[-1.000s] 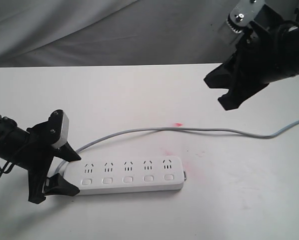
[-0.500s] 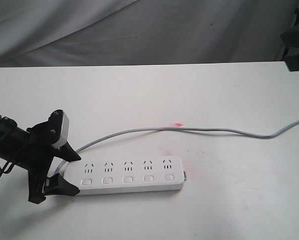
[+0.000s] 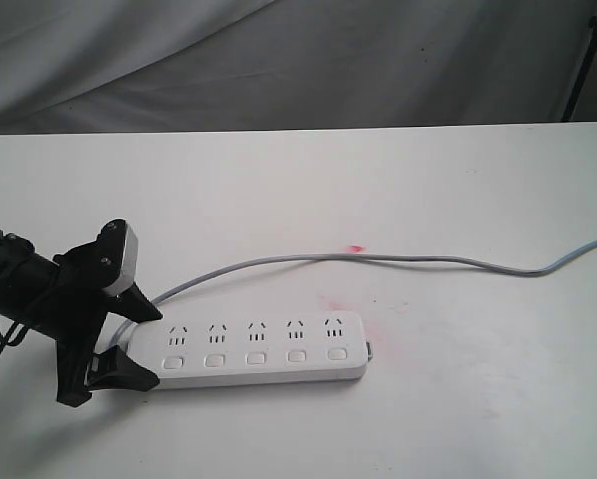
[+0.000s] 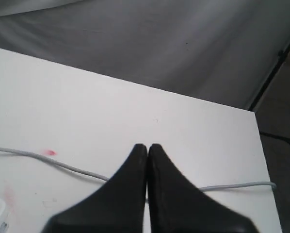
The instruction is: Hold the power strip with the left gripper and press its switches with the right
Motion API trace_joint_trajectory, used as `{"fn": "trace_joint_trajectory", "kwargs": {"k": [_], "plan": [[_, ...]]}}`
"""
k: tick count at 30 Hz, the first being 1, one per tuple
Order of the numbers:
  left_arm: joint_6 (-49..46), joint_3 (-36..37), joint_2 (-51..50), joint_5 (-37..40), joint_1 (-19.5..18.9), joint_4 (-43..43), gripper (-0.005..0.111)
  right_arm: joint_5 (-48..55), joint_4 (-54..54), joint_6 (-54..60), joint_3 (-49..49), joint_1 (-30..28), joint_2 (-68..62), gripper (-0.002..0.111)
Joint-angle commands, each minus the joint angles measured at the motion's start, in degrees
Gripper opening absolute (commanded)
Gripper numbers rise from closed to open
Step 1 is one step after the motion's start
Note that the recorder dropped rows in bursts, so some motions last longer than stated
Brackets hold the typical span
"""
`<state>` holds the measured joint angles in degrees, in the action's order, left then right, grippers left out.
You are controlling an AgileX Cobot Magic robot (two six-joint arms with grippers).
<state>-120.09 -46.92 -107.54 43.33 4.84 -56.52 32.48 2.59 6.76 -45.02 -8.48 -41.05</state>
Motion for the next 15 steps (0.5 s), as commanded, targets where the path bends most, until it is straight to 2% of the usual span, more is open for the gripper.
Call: {"fn": "trace_joint_trajectory", "kwargs": {"k": [1, 6, 15], "plan": [[0.09, -0.12, 0.16, 0.00, 0.14, -0.21, 0.048, -1.09, 2.34, -4.71, 3.98, 2.60, 6.08, 0.000], [0.09, -0.12, 0.16, 0.00, 0.14, -0.21, 0.048, -5.94, 3.87, -3.71, 9.89, 10.40, 14.95, 0.000], [0.09, -0.12, 0.16, 0.00, 0.14, -0.21, 0.048, -10.44, 5.48, -4.46, 17.95, 10.70, 26.10, 0.000]]}}
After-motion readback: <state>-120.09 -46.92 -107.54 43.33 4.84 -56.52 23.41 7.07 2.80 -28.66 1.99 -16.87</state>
